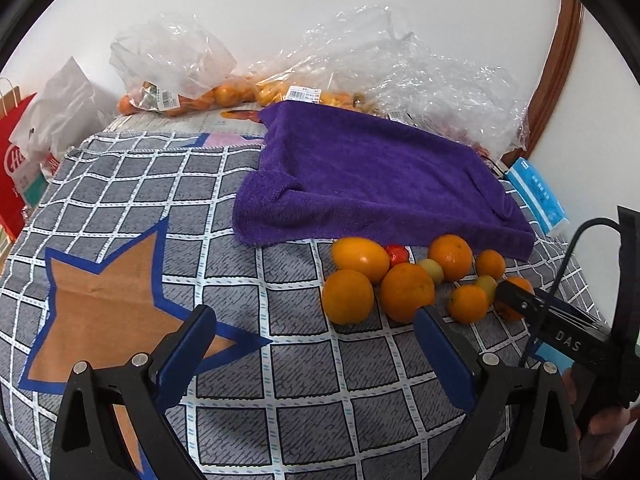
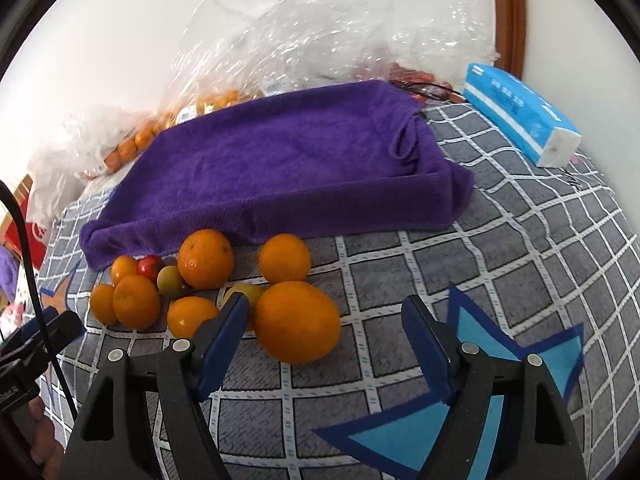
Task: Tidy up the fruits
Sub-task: 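Move the right tool down and close it around a large orange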
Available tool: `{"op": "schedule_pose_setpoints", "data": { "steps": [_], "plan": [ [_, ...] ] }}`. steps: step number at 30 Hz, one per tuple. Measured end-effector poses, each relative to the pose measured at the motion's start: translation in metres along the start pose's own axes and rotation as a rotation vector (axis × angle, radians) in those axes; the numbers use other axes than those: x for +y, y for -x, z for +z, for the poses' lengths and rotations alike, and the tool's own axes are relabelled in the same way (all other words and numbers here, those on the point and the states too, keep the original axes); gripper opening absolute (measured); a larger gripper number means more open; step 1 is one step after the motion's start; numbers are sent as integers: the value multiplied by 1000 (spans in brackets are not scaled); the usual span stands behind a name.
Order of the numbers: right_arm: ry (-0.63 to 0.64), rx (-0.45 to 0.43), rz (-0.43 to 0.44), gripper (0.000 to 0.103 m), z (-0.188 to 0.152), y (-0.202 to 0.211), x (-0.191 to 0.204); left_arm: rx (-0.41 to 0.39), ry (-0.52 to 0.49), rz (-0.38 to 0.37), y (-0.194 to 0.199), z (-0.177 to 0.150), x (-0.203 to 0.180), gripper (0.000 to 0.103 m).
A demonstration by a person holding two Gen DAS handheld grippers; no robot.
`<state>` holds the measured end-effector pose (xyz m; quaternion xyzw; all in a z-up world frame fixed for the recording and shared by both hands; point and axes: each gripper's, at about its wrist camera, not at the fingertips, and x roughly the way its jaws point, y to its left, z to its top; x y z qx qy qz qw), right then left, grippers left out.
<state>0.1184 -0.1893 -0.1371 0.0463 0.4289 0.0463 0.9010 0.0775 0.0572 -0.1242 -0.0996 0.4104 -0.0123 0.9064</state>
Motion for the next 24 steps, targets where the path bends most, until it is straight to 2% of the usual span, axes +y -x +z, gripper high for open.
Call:
{"op": "schedule_pose_setpoints", "data": {
  "steps": [6,7,8,14,24],
  "plan": [
    [-6,-13,7,72,2,-5,2,6,0,-9,-3,0,3,99],
    [-7,-16,6,69,3,-5,2,5,0,-13,-3,0,4,99],
    [-8,-17,3,61,2,-5,1,4,1,-18,-2,0,4,99],
    [-17,13,5,43,-1,-9,-2,13,6,-43,-2,-3,4,99],
    [9,-15,-9,43,-3,-5,0,10,5,-59,3,-6,4,99]
  ]
}}
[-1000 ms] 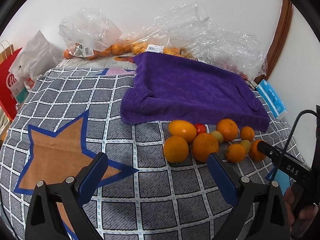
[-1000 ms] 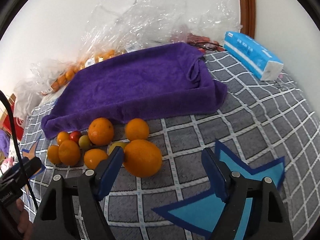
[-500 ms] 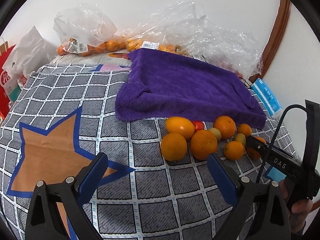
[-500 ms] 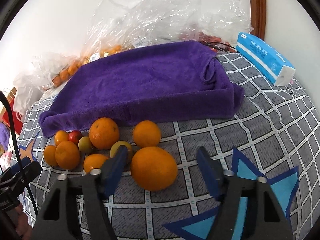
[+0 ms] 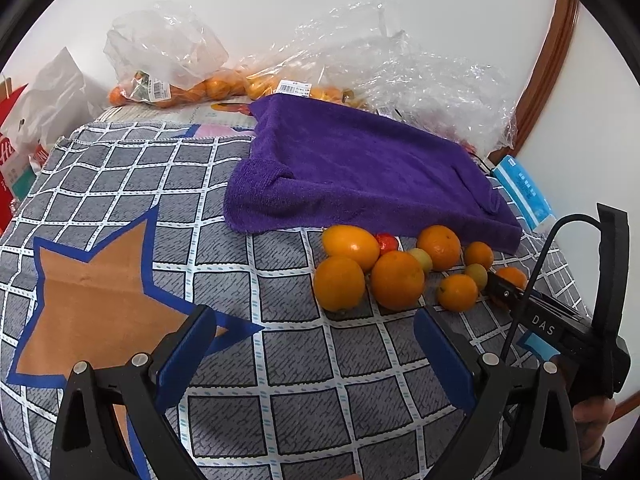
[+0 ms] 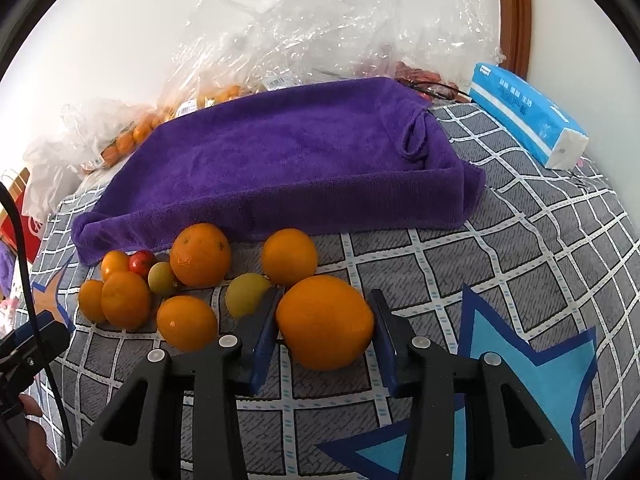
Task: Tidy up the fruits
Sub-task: 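Move the right tool down and close it around a large orange, then close the left tool around another orange while the right tool holds its orange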
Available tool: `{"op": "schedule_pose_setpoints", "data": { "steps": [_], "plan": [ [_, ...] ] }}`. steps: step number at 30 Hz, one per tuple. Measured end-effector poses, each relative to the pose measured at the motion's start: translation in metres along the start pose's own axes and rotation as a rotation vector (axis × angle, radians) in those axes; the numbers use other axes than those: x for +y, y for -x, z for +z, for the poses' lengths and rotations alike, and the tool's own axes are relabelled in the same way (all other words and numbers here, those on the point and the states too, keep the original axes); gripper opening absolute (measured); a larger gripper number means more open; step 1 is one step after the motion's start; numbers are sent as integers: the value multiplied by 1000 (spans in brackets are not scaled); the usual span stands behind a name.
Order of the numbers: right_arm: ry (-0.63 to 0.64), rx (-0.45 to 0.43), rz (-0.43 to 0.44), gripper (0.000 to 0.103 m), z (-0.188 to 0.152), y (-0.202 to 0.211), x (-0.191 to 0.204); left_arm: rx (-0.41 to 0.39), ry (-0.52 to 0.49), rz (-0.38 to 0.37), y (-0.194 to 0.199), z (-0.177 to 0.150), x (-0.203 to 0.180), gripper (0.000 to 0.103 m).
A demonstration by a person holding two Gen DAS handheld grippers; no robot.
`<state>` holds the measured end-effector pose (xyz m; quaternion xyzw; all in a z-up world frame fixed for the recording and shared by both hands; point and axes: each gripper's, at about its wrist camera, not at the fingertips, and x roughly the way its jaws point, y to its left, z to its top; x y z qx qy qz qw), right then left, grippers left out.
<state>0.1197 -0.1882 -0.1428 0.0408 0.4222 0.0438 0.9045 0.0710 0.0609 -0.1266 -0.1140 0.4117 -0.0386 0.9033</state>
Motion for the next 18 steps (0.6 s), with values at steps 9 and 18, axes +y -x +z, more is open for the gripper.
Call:
{"op": "schedule_pose_setpoints", "data": {
  "steps": [9,18],
  "plan": [
    [-10,-8,-3,43,-6,8,-6,26,10,-11,0,-5,1,93],
    [11,-2,-1,43,-10,11,-7,36,24,-9,-4,-16,8,93]
  ]
}}
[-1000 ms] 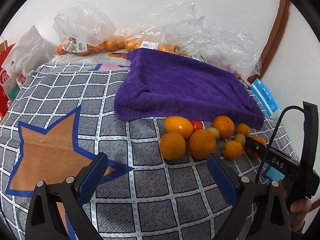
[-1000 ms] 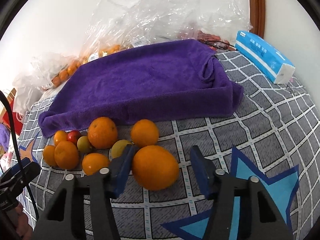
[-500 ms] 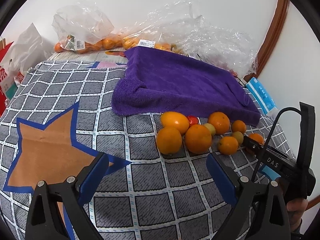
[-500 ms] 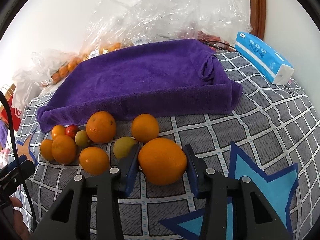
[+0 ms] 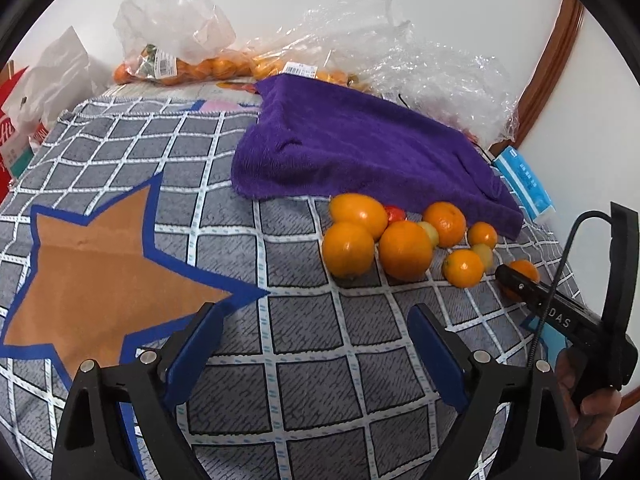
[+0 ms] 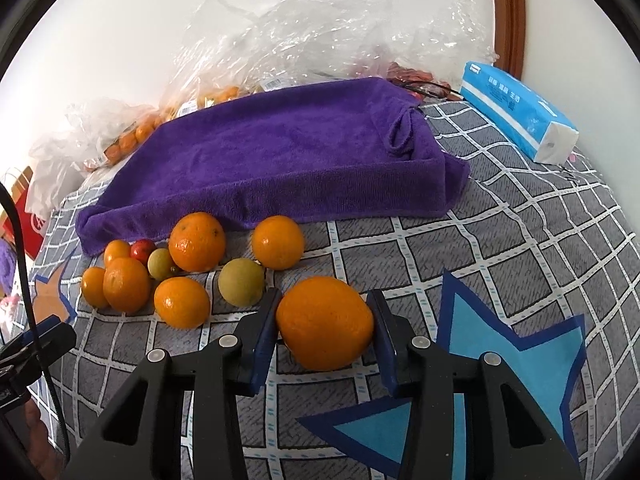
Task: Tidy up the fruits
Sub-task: 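Close the left tool around another orange while the right tool holds its orange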
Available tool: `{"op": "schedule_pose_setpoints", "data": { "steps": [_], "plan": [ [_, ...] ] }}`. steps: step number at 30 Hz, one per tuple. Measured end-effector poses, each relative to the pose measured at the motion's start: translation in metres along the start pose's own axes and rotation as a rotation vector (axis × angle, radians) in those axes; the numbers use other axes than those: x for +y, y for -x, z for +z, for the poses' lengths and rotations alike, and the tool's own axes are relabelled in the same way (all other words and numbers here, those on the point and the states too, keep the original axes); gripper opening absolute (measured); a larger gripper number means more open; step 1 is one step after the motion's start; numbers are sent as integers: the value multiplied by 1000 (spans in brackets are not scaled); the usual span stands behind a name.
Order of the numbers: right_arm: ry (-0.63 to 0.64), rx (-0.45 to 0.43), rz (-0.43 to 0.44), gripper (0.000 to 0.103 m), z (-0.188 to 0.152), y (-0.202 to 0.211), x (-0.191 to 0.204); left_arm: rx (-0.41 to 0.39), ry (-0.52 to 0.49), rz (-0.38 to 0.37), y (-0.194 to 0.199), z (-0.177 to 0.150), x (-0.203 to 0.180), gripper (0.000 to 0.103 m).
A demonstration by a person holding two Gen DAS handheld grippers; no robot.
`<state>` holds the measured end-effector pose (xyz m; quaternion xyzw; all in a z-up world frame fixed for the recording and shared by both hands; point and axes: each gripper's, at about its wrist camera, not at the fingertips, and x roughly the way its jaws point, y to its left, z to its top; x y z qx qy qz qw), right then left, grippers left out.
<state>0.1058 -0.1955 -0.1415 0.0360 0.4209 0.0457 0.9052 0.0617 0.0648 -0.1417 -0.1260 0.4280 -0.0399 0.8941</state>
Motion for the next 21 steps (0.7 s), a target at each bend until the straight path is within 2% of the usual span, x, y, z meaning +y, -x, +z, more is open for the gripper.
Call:
{"op": "schedule_pose_setpoints", "data": {
  "steps": [5,11,14,16,18,21],
  "plan": [
    [0,1,9,43,-4,1,-1,-19,-26,35,-1,-4,-4,93],
    [28,-5,8,45,-5,1,3,5,-36,51,-5,0,-8,93],
    [29,-4,31,45,-5,0,2,-5,-24,43,-8,4,-7,87],
    [28,-3,41,45,-5,0,2,-5,-49,50,-11,9,-10,72],
    [31,-3,47,45,-4,0,1,-6,-61,65,-15,13,-12,64],
    [22,-4,51,45,-4,0,-2,-1,-82,57,-21,19,-18,61]
  ]
}}
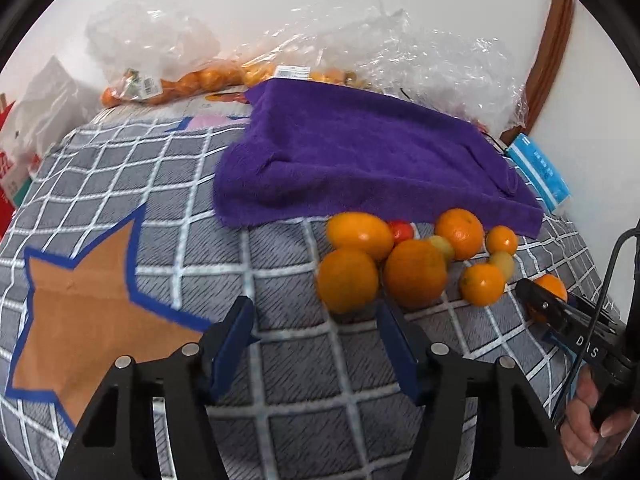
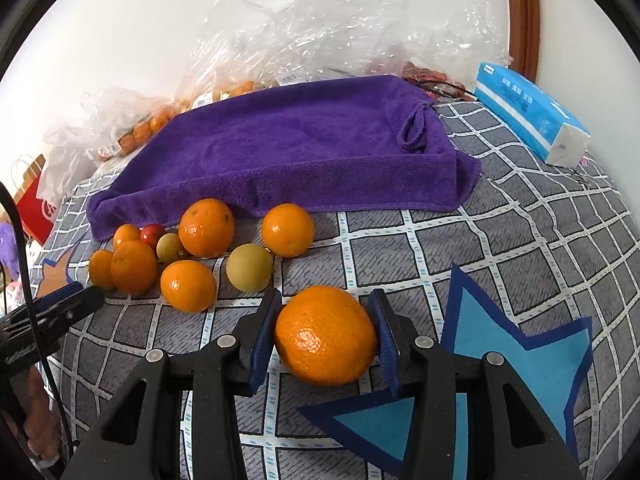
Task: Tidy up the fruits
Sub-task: 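Close the left tool around another orange while the right tool holds its orange, then lift both held oranges and carry them over the purple towel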
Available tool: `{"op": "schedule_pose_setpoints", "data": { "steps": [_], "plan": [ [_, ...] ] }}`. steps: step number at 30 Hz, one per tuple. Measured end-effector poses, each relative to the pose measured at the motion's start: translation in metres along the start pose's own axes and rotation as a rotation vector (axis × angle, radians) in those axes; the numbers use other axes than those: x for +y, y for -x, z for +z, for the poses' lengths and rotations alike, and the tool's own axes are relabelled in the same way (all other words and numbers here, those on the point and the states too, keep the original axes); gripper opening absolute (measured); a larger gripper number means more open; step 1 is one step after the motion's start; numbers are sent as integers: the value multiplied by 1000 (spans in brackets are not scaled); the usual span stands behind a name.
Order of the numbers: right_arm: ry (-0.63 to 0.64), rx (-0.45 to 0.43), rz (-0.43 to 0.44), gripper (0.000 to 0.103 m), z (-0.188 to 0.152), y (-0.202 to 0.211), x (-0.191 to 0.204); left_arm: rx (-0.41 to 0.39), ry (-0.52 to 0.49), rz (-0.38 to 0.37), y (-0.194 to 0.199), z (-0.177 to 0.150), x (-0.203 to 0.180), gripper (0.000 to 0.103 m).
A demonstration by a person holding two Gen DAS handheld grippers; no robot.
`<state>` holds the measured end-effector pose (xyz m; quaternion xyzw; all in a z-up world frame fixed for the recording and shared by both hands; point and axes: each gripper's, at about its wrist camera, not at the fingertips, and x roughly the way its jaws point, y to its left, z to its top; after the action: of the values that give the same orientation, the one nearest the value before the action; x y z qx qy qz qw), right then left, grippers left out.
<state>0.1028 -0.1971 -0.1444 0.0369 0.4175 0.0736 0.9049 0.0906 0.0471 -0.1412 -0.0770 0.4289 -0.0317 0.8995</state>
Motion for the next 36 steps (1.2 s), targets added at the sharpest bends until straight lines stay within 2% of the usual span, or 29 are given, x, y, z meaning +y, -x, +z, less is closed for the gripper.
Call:
{"op": "schedule_pose_setpoints", "data": {
  "steps": [2,4,5,6,7,9,14,20,24,31,36],
  "plan": [
    [-8,2,12,45,1,0,-2,-5,-20,-4,-5,4,-6,60],
    [-15,0,17,45,1,0,-4,-16,-29,27,-11,5,-10,49],
    [-17,0,20,44,0,1,-5,-14,-36,38,-12,6,-12,49],
    [-18,0,24,44,0,1,-5,-18,-41,36,-11,6,-13,45],
    [-17,0,27,44,0,1,-5,-17,-41,13,-12,6,-13,36],
    [-21,0,38,45,-1,2,-6,-19,-30,4,-11,6,-11,34],
    [-51,0,111,46,-1,3,-13,-28,26,-33,-11,6,-4,34],
    [-81,5,160,46,-2,5,-18,-31,34,-50,-11,6,-2,31],
    [-48,9,126,46,-2,4,-11,-38,81,-109,-10,4,7,31],
    [76,14,4,47,-10,7,10,-58,83,-132,-6,2,5,31],
    [46,13,31,43,-10,9,2,-70,83,-152,-3,2,4,31]
  ]
}}
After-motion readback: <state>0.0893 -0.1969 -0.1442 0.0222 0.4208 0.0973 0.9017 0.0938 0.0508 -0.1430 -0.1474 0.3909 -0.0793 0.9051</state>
